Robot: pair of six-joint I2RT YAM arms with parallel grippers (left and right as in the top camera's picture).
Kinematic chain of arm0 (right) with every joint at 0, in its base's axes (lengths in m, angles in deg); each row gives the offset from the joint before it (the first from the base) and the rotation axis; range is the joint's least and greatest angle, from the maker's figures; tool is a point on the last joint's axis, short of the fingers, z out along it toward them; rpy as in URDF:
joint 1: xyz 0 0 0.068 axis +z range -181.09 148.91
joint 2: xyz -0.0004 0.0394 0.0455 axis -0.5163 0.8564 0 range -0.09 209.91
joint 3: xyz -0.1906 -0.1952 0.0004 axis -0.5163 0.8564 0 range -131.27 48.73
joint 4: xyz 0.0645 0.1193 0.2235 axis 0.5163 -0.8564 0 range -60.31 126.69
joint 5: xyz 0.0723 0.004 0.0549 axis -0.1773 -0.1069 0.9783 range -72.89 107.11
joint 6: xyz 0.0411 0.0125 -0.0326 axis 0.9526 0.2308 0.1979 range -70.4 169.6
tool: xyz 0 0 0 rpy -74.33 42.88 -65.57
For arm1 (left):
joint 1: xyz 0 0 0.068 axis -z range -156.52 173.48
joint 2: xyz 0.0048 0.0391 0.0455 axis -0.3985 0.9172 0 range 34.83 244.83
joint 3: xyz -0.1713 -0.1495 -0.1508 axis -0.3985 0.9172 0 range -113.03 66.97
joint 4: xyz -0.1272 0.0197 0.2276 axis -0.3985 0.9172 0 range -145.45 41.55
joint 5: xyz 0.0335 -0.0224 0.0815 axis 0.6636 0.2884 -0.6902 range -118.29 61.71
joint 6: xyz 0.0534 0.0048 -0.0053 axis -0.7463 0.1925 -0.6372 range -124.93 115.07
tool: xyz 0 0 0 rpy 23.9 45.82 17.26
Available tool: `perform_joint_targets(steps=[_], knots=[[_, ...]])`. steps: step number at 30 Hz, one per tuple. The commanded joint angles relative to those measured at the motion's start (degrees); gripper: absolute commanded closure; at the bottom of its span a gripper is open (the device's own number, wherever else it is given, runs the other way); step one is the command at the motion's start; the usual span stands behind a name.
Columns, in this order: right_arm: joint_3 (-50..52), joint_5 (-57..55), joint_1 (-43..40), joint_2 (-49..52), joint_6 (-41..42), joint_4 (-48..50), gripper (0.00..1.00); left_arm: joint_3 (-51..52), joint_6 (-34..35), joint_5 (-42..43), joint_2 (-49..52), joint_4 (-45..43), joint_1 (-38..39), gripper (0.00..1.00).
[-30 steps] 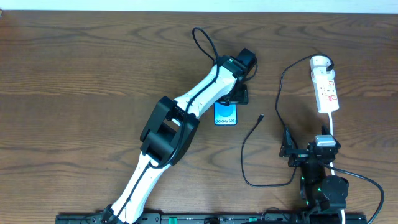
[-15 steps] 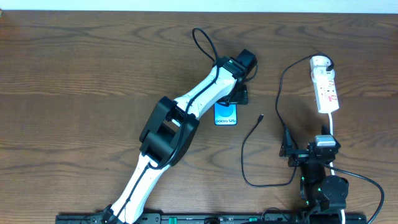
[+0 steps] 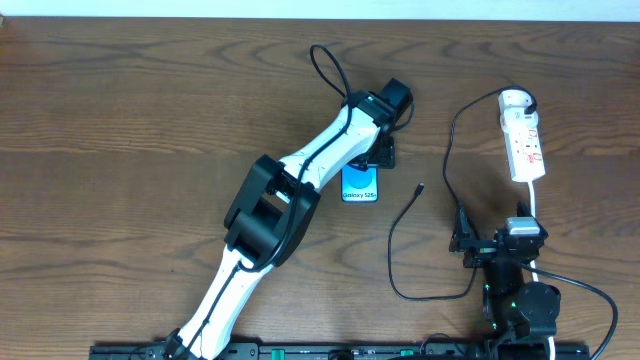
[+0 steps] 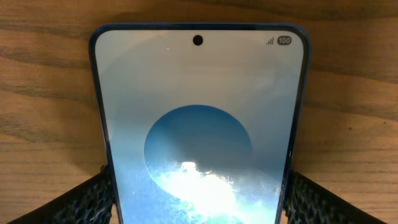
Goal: Plug charger to phone and switch on socket
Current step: 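Lower the left gripper and close it on the phone's top edge, then tilt the phone up with the left gripper, pivoting on its bottom edge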
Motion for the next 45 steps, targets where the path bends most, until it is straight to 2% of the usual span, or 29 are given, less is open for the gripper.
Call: perform_joint_targets(steps=[1,21,27,37,41,45], knots=[[0.07,-0.04,-0.13,-0.44,0.63,-0.33,0.01,2.27,-0.35,1.51,2.16,0.42,-0.17,0.18],[0.07,-0.04,-0.13,-0.44,0.63,-0.33,0.01,2.10,-0.33,3.93,-3.08,2.12,-0.50,0.19],[0.07,-0.04,-0.13,-0.44,0.63,-0.33,0.01,2.05,-0.35,10.40,-5.62,3.67,-1.64,0.20],[0.07,-0.04,-0.13,-0.44,0.63,-0.33,0.01,2.05,-0.42,27.91,-9.44,9.77,-7.74,0.23],[0.07,-0.04,-0.13,-0.44,0.63,-0.33,0.01,2.05,-1.73,26.60,-9.57,10.99,-9.64,0.24],[0.07,-0.04,-0.13,-0.44,0.63,-0.33,0.01,2.08,-1.68,19.91,-9.57,11.23,-9.81,0.23]])
